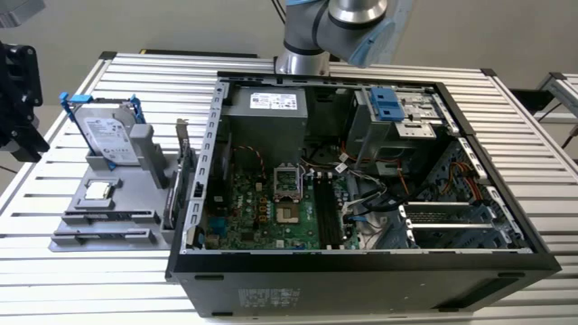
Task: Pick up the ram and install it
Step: 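Pick up the ram and move it above insertion slot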
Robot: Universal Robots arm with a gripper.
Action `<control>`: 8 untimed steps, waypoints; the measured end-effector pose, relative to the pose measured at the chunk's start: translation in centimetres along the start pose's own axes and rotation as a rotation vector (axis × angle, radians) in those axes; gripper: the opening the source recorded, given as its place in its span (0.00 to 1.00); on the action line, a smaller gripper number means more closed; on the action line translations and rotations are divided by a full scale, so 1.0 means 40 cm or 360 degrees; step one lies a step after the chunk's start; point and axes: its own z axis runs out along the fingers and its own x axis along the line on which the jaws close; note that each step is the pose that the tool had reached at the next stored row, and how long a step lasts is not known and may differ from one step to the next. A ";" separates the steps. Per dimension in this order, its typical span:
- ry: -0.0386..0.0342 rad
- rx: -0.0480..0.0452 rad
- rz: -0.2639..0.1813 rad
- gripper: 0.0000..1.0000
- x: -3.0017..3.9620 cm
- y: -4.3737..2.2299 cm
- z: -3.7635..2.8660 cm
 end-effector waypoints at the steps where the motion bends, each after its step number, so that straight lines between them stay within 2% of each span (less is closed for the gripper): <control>1: 0.0000 0.0000 0.0000 1.00 0.000 0.000 0.000; 8: 0.0000 0.0000 0.0000 1.00 0.000 0.000 0.000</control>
